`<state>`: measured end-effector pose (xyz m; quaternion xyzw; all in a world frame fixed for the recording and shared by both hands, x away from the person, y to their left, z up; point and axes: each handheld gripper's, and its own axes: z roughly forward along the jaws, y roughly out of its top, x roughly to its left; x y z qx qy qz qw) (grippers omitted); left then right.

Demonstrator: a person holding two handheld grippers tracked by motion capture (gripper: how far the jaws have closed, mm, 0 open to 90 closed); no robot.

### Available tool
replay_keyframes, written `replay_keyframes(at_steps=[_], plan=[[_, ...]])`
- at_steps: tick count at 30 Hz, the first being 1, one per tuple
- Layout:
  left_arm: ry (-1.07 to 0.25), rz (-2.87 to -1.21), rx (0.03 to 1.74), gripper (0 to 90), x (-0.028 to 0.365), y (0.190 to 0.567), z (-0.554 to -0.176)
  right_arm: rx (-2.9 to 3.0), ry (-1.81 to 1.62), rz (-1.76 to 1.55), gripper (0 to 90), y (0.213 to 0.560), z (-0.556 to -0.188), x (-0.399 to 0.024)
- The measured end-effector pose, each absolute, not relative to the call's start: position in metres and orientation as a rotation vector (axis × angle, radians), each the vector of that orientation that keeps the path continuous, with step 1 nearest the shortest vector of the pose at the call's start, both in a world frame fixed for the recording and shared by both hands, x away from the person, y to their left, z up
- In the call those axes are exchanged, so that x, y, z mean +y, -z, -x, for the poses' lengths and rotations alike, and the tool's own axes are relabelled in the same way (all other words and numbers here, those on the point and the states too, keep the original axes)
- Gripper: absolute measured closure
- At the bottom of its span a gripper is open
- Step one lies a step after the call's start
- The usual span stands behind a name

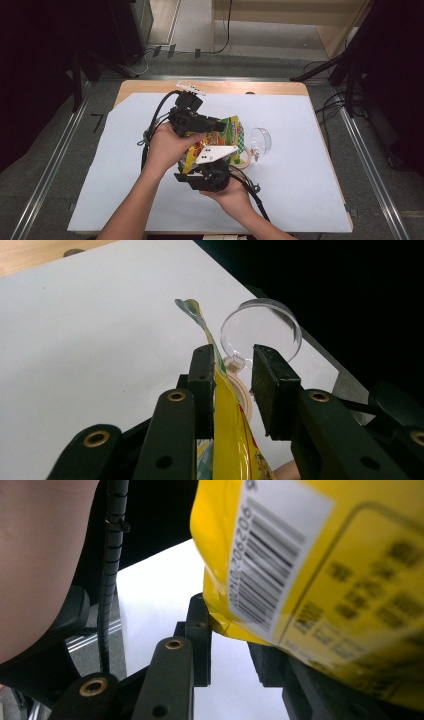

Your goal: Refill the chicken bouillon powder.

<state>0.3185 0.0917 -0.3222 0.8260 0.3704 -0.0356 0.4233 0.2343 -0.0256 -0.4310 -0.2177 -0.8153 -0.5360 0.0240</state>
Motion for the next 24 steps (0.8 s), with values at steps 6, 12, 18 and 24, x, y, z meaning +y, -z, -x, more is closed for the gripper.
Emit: replay_keyframes(at_steps=[6, 12, 18, 24], plan=[[0.087, -2.064, 0.925, 71.5, 0.0913, 0.3223, -0.3187, -2.529, 1.66, 0.676, 74.0, 0.4322, -0.2358, -0.0251], [0.095, -2.057, 0.922, 72.7, 0.0927, 0.3217, -0.3192, -2.522, 1.663, 0.683, 74.2, 0.4309, -0.234, -0.0242], [0.084, -2.061, 0.913, 73.0, 0.0917, 0.3203, -0.3175, -2.519, 1.672, 0.683, 74.7, 0.431, -0.234, -0.0239], [0.093, -2.049, 0.918, 72.7, 0.0922, 0.3199, -0.3183, -2.504, 1.677, 0.688, 74.6, 0.4291, -0.2321, -0.0242]])
